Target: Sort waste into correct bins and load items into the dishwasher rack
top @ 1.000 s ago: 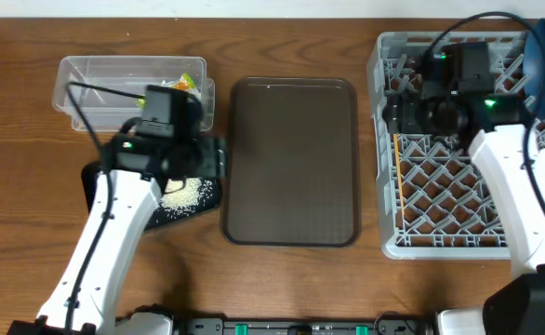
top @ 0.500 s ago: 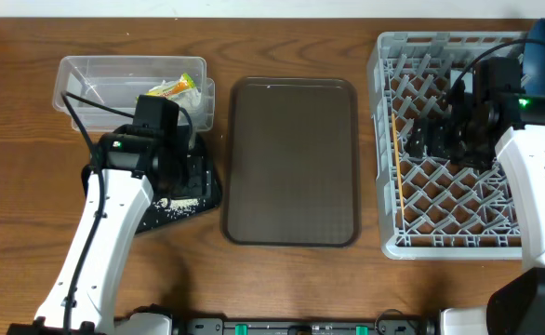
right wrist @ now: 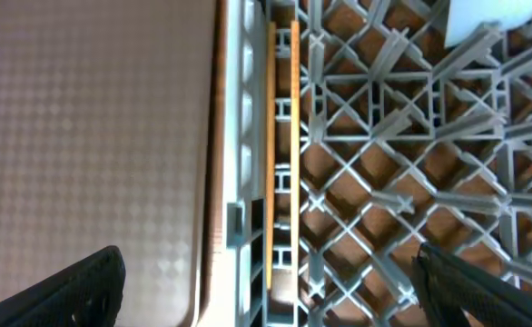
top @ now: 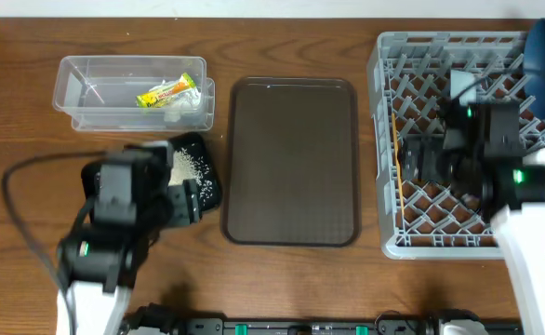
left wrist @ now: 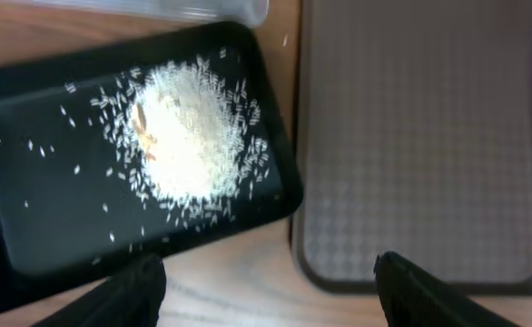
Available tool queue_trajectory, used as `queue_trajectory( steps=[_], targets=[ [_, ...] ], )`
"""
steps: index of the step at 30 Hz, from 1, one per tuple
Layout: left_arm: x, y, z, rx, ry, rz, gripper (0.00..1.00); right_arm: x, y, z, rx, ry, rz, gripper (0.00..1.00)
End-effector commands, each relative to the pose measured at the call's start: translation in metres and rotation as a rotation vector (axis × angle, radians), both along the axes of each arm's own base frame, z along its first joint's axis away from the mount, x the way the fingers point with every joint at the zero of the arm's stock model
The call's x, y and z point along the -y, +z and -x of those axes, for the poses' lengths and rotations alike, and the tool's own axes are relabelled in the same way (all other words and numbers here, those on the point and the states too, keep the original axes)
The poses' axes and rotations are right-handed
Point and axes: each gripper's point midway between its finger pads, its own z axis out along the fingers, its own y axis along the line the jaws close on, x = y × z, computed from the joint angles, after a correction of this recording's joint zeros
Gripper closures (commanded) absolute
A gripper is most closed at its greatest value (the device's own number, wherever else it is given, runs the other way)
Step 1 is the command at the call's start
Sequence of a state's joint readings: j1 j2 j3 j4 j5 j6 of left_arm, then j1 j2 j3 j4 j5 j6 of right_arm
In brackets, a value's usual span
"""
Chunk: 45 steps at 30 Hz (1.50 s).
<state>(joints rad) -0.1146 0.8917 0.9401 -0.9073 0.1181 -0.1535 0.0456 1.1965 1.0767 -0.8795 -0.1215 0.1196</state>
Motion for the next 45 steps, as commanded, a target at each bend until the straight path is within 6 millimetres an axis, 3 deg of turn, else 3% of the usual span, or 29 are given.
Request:
queue_trajectory(
  steps=[1, 9, 17, 30, 37, 45],
  targets=[
    [-0.006, 0.004, 0.007, 0.077, 0.056, 0.017, 0.01, 0.0, 0.003, 0.017, 0.074, 0.002, 0.013, 0.01],
    [-0.012, 0.005, 0.01, 0.111, 0.077, -0.004, 0.01, 0.002, 0.011, 0.044, 0.154, 0.003, 0.009, 0.01],
    [-0.012, 0.003, 0.01, 0.102, 0.077, -0.005, 0.0, 0.003, -0.001, 0.061, 0.072, 0.003, 0.013, 0.01],
    [-0.012, 0.003, 0.01, 0.101, 0.077, -0.006, 0.0, 0.015, -0.003, 0.061, 0.074, 0.025, 0.115, 0.01],
    [-0.012, 0.003, 0.01, 0.101, 0.077, -0.006, 0.0, 0.003, 0.01, 0.04, 0.23, 0.191, 0.173, 0.01],
    [-0.012, 0.003, 0.01, 0.101, 0.077, -0.006, 0.0, 0.004, 0.01, 0.046, 0.497, 0.122, 0.137, 0.01]
  ],
)
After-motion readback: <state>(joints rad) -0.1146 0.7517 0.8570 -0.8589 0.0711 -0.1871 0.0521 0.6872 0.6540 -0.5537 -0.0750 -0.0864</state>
